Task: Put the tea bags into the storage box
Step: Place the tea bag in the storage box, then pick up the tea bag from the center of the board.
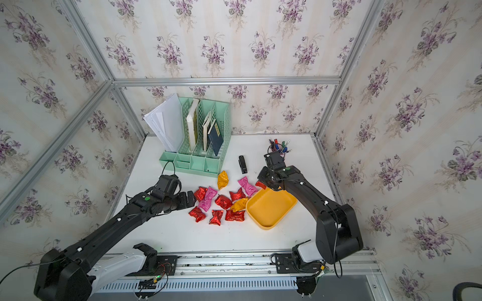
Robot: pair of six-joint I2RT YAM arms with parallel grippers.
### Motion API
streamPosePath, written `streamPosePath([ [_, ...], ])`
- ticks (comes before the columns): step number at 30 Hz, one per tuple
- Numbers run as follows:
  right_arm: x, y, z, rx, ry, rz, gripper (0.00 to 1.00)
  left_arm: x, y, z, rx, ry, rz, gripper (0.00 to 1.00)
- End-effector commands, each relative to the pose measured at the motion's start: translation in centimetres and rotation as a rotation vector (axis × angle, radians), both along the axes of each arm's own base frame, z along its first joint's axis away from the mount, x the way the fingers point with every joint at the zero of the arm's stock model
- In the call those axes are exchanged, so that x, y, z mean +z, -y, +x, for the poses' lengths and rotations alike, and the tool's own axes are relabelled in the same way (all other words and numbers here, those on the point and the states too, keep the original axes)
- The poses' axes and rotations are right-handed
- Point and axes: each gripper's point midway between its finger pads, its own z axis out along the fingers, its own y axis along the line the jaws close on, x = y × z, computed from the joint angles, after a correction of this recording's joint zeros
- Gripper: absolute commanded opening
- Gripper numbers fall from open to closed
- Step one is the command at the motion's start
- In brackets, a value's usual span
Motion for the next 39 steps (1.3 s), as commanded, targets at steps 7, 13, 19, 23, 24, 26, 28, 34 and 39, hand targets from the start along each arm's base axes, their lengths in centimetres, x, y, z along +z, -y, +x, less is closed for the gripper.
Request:
streamPosePath([
  [7, -5.2, 3.6, -2.8, -0.049, -0.114, 0.101, 0.25, 0.6, 2.5, 2.3, -0.011, 0.012, -0.085, 0.99],
  [13, -7.1, 5.7, 0.0, -0.05, -0.165, 0.05, 0.24, -0.4, 2.1, 1.3, 0.0, -0.027, -0.039, 0.99],
  [19, -6.4, 7.9, 2.0, -0.048, -0.168, -0.009, 0.34, -0.6, 0.1, 0.0, 0.133, -0.003, -0.02, 0.99],
  [23, -4.5, 7.7, 1.3, -0.019, -0.163, -0.013, 0.53, -0.7, -0.5, -0.5, 0.219, 0.014, -0.045, 0.99],
  [24, -3.8, 7.8, 1.0, -0.021, -0.151, -0.019, 0.57, -0.5, -0.5, -0.4, 0.223, 0.019, -0.045, 0.99],
  [26, -1.9, 7.8, 0.8, -0.007, -0.097, -0.035, 0.63, -0.1, -0.4, -0.1, 0.218, 0.026, -0.037, 0.99],
  [28, 0.3, 6.6, 1.2, 0.056, -0.004, -0.033, 0.66, 0.4, -0.1, 0.3, 0.194, 0.029, -0.022, 0.99],
  [34, 1.6, -1.3, 1.9, 0.378, 0.061, -0.119, 0.59, 1.4, 1.6, 2.0, 0.106, 0.025, -0.007, 0.99],
  [39, -0.3, -6.0, 1.8, 0.569, 0.052, -0.271, 0.39, 1.2, 2.8, 1.8, 0.069, -0.001, -0.051, 0.99],
])
